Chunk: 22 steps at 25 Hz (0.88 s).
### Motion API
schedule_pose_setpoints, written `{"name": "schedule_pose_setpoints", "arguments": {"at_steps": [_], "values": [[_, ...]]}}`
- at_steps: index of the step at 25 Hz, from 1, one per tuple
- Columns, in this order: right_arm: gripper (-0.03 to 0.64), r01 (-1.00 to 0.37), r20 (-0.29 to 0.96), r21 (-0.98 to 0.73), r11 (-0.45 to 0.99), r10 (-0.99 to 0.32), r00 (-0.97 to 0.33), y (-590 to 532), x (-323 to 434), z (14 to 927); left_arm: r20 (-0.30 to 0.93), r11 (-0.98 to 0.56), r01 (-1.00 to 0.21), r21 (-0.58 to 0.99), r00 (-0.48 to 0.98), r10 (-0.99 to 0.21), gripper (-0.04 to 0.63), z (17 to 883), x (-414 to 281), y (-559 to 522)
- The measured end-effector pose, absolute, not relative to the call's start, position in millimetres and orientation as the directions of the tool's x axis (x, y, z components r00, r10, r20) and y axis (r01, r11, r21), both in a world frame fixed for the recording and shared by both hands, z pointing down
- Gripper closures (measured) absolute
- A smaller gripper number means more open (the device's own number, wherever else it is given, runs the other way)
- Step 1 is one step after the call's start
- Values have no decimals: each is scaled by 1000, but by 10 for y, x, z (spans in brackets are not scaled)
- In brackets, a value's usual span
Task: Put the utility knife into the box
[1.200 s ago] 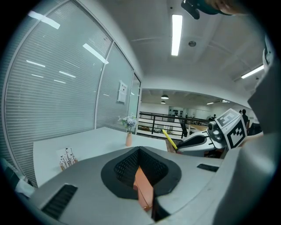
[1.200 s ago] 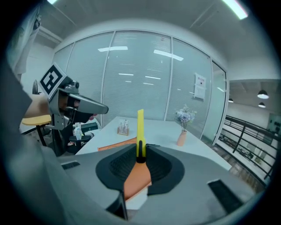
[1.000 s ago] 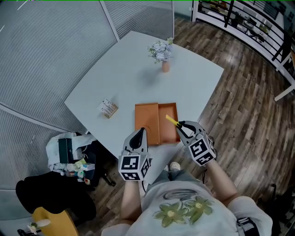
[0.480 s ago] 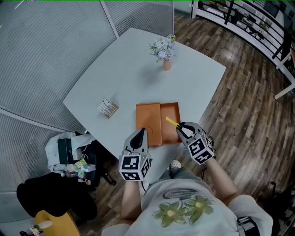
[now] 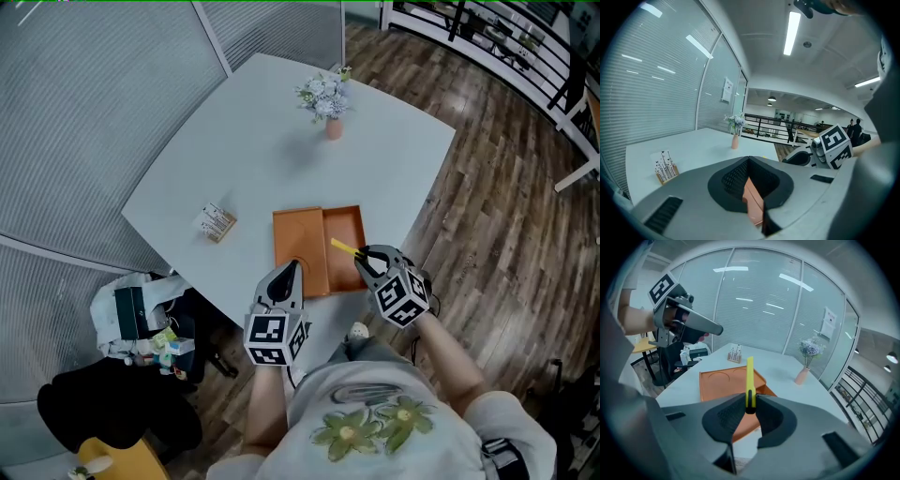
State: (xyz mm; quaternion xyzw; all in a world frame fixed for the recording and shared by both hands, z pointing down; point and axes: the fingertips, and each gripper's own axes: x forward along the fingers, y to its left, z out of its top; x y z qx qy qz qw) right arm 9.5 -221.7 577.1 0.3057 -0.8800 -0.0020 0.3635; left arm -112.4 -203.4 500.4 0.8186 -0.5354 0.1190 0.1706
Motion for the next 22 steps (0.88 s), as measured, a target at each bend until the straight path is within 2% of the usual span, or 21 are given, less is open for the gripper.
{"name": "schedule_pose_setpoints", "arguments": {"at_steps": [22], "values": [[541,-435,768,236,869,-441,-465,-2315,55,6455,406,-367,-913,178,408,-818,594,5188,-1218,-2150]]}}
